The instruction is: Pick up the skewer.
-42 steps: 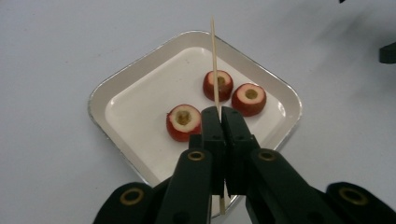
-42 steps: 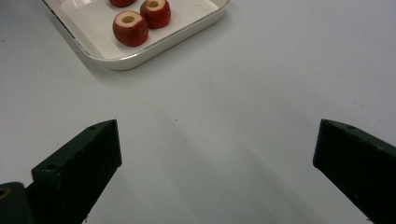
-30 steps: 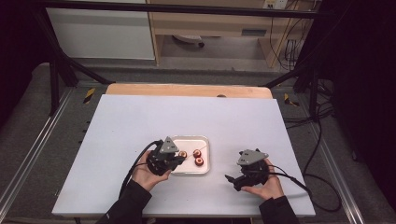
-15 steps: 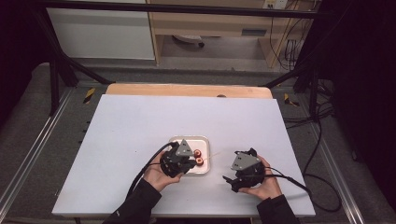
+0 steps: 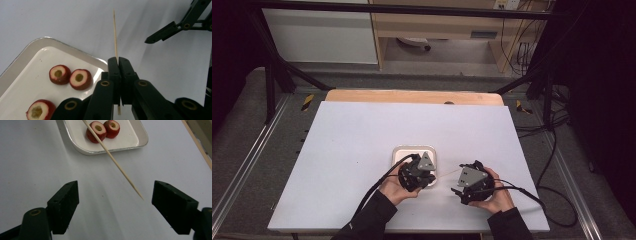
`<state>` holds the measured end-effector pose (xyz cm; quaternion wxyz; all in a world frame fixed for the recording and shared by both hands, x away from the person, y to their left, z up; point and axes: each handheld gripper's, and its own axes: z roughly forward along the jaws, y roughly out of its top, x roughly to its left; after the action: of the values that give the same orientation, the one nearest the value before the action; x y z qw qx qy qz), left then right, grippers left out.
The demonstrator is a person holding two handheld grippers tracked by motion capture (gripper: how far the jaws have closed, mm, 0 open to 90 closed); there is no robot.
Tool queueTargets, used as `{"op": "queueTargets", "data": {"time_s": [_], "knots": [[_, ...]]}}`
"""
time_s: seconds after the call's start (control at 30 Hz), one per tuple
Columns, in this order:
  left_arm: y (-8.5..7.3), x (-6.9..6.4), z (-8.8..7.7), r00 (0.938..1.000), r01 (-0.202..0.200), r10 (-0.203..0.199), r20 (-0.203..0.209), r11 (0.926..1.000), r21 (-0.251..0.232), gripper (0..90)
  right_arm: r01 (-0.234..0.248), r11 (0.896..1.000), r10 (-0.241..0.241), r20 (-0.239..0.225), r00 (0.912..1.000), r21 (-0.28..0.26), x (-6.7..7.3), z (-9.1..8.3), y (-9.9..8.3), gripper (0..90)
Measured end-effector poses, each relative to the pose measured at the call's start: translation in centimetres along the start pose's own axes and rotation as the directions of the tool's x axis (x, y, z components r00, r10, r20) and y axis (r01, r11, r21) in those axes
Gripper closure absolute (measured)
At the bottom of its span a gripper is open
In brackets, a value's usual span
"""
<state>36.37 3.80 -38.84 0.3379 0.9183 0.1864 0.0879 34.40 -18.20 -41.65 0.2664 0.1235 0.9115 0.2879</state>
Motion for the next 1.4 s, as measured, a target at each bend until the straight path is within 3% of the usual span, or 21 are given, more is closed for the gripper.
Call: {"op": "queueTargets", "data": {"time_s": [0.23, 0.4, 0.47, 0.53, 0.63, 0.7, 0.73, 1.13, 1.17, 1.2, 1.23, 1.3, 1.4], "knots": [[1.0, -0.6, 0.6, 0.999, -0.036, 0.036, 0.026, 0.9993, 0.013, 88.8, 0.123, 0.992, -0.123, -0.008, 0.9923, -0.022, 0.1, 0.1, 0.2, 38.7], [1.2, -0.7, 1.0, 0.9977, -0.056, 0.055, 0.039, 0.9981, 0.026, 88.8, 0.208, 0.978, -0.208, -0.019, 0.9779, -0.02, 0.0, 0.3, 0.2, 50.4], [1.2, -0.7, 1.1, 0.9975, -0.058, 0.056, 0.043, 0.998, 0.027, 88.7, 0.254, 0.967, -0.254, -0.01, 0.9672, -0.014, -0.2, 0.4, 0.2, 56.7], [1.2, -0.7, 1.1, 0.9971, -0.062, 0.061, 0.047, 0.9976, 0.031, 88.8, 0.261, 0.965, -0.262, -0.028, 0.9648, -0.011, -0.1, 0.5, 0.1, 61.5], [1.2, -0.7, 1.0, 0.9966, -0.068, 0.066, 0.05, 0.997, 0.038, 88.8, 0.33, 0.944, -0.329, -0.036, 0.9435, 0.004, -0.3, 0.6, 0.0, 67.5], [1.2, -0.7, 1.0, 0.9964, -0.069, 0.067, 0.052, 0.9968, 0.039, 88.8, 0.341, 0.94, -0.341, -0.036, 0.9393, 0.0, -0.4, 0.7, 0.0, 69.0], [1.2, -0.7, 1.0, 0.9962, -0.071, 0.069, 0.054, 0.9967, 0.039, 88.7, 0.359, 0.933, -0.359, -0.041, 0.9326, -0.002, -0.3, 0.7, 0.0, 73.2], [1.1, -0.7, 1.1, 0.9951, -0.075, 0.072, 0.067, 0.9962, 0.044, 88.8, 0.468, 0.884, -0.468, -0.061, 0.8818, -0.01, -0.1, 0.9, -0.2, 87.4], [1.1, -0.7, 1.1, 0.9951, -0.075, 0.072, 0.067, 0.9962, 0.044, 88.8, 0.468, 0.884, -0.468, -0.061, 0.8818, -0.01, -0.1, 0.9, -0.2, 87.4], [1.1, -0.7, 1.1, 0.9948, -0.077, 0.073, 0.07, 0.996, 0.046, 88.8, 0.491, 0.871, -0.491, -0.064, 0.869, -0.015, -0.1, 0.9, -0.2, 88.2], [1.1, -0.7, 1.1, 0.9947, -0.076, 0.072, 0.074, 0.9961, 0.046, 88.8, 0.494, 0.869, -0.494, -0.063, 0.8672, -0.015, -0.1, 0.9, -0.2, 88.4], [1.1, -0.6, 1.1, 0.9945, -0.073, 0.069, 0.079, 0.9962, 0.048, 88.7, 0.516, 0.856, -0.516, -0.063, 0.8544, -0.014, -0.1, 0.9, -0.2, 88.8], [1.1, -0.4, 1.0, 0.9949, -0.06, 0.056, 0.084, 0.9969, 0.05, 88.0, 0.531, 0.847, -0.531, -0.055, 0.8457, -0.011, -0.1, 0.6, -0.1, 88.9]]}}
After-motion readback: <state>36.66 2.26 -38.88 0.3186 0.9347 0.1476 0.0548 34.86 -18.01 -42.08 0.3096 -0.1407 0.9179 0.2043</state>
